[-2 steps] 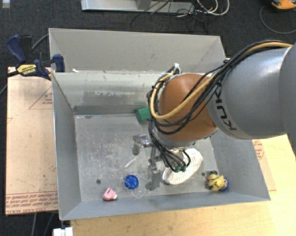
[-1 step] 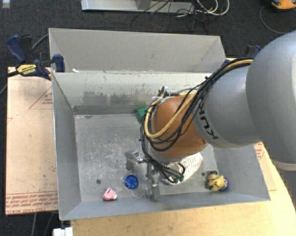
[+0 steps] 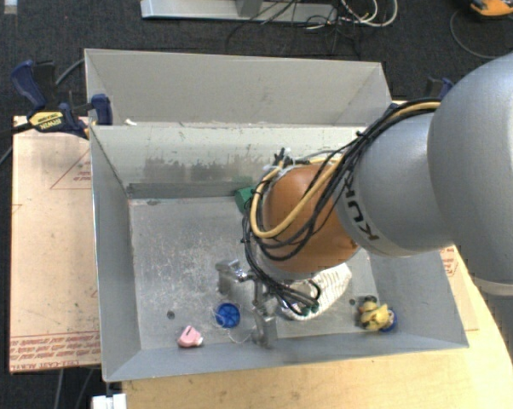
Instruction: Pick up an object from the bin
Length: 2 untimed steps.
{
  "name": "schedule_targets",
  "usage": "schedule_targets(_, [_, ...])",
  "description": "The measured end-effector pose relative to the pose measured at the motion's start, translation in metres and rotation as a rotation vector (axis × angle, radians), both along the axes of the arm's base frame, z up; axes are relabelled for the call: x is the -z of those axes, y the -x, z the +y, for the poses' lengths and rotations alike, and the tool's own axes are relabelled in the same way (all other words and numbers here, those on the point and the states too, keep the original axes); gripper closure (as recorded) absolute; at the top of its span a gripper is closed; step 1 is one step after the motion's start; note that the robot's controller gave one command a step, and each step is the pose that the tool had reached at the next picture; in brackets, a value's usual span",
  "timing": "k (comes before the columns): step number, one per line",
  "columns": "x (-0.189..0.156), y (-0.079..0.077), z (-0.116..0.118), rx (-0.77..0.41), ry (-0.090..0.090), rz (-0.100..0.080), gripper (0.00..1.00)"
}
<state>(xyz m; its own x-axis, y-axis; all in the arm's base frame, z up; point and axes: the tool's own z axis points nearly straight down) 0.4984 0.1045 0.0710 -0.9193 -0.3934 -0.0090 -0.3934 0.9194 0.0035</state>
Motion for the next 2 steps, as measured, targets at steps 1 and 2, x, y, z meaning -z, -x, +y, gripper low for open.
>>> schedule_targets(1, [0.0, 0.0, 0.001, -0.003, 0.0, -0.001, 0.0])
schedule_targets(2, [-0.084, -0.003, 0.02, -0.102, 0.0, 0.004, 0.0])
